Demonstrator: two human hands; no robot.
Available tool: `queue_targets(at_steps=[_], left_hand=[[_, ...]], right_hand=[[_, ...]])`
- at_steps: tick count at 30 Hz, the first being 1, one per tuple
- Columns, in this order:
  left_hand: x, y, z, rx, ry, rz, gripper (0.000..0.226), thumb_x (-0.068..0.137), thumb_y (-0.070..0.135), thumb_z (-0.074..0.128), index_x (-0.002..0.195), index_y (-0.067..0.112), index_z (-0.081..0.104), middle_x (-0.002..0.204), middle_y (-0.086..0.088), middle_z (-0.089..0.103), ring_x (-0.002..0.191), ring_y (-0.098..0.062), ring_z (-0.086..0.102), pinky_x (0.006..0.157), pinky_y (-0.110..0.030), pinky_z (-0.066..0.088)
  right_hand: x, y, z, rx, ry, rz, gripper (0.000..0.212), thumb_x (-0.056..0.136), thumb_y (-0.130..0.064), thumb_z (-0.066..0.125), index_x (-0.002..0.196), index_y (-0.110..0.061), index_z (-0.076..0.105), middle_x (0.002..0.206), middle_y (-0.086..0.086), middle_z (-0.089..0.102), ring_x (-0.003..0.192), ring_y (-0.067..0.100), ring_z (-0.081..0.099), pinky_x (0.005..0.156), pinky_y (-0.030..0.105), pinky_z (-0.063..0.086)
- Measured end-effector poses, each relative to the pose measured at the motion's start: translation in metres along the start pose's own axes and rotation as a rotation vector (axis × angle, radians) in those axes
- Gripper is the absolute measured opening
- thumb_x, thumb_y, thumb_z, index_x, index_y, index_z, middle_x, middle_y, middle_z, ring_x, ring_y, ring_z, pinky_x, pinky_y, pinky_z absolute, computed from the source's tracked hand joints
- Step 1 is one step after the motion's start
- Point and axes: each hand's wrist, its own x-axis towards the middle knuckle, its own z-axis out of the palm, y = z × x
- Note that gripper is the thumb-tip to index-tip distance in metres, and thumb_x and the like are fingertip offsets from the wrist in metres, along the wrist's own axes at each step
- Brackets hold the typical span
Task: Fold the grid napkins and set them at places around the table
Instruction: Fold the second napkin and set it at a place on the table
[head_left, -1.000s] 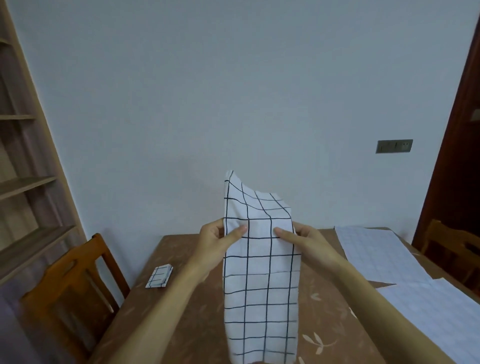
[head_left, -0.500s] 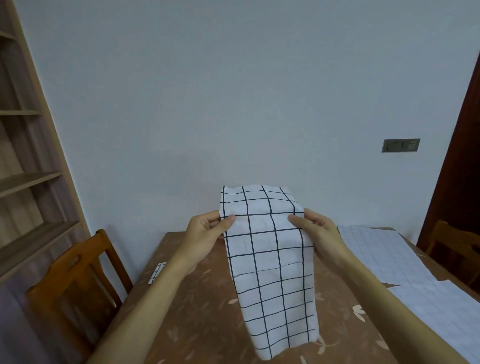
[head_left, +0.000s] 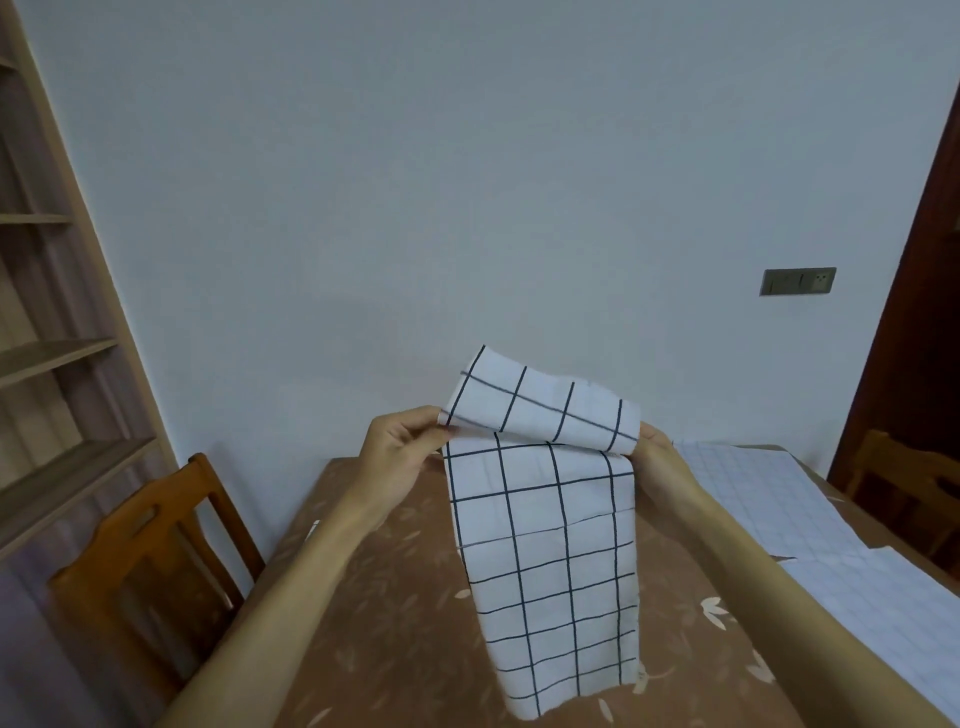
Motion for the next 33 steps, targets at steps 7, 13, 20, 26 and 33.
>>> queue_targets(at_steps=[7,13,20,26,33], left_hand=[[0.0,0.004,0.001,0.231,0.002,0.161,0.056,0.086,-0.025,0.038,0.08,0.013,0.079,0.074,0.0,0.067,0.069,-0.014,0.058,0.065,-0.019,0.04],[0.002,0.012,0.003,0.28,0.061,0.241,0.053,0.087,-0.023,0.038,0.087,0.01,0.079,0.073,0.007,0.06,0.06,-0.007,0.045,0.058,-0.019,0.032],[0.008,0.019,-0.002,0.117,0.08,0.108,0.044,0.096,-0.012,0.038,0.089,0.01,0.075,0.085,-0.008,0.071,0.073,-0.014,0.061,0.07,-0.025,0.044],[0.005,0.017,0.0,-0.125,0.121,-0.143,0.027,0.107,0.028,0.041,0.116,0.024,0.066,0.107,0.007,0.072,0.094,-0.012,0.067,0.074,-0.028,0.052],[-0.013,0.003,0.009,0.009,-0.035,-0.166,0.029,0.096,0.021,0.065,0.125,0.02,0.063,0.113,0.006,0.076,0.107,-0.014,0.072,0.085,-0.026,0.058]], right_hand=[[0.001,-0.011,0.0,0.069,-0.067,0.116,0.043,0.099,-0.021,0.035,0.083,-0.011,0.074,0.09,0.014,0.069,0.072,0.027,0.062,0.061,0.033,0.048],[0.003,-0.005,-0.002,-0.127,-0.119,0.063,0.046,0.09,-0.031,0.071,0.133,-0.018,0.059,0.115,0.007,0.075,0.106,0.026,0.073,0.093,0.043,0.056],[-0.003,-0.008,0.006,-0.151,-0.133,-0.044,0.04,0.08,0.001,0.078,0.118,-0.005,0.068,0.109,0.012,0.077,0.101,0.029,0.074,0.082,0.035,0.06],[-0.002,-0.01,0.011,-0.097,-0.082,-0.119,0.036,0.079,0.003,0.077,0.114,-0.002,0.07,0.107,0.016,0.077,0.1,0.033,0.074,0.084,0.039,0.06],[0.001,-0.01,0.013,-0.056,-0.03,-0.182,0.033,0.081,-0.004,0.078,0.113,-0.005,0.072,0.109,0.014,0.076,0.102,0.032,0.073,0.089,0.041,0.058]])
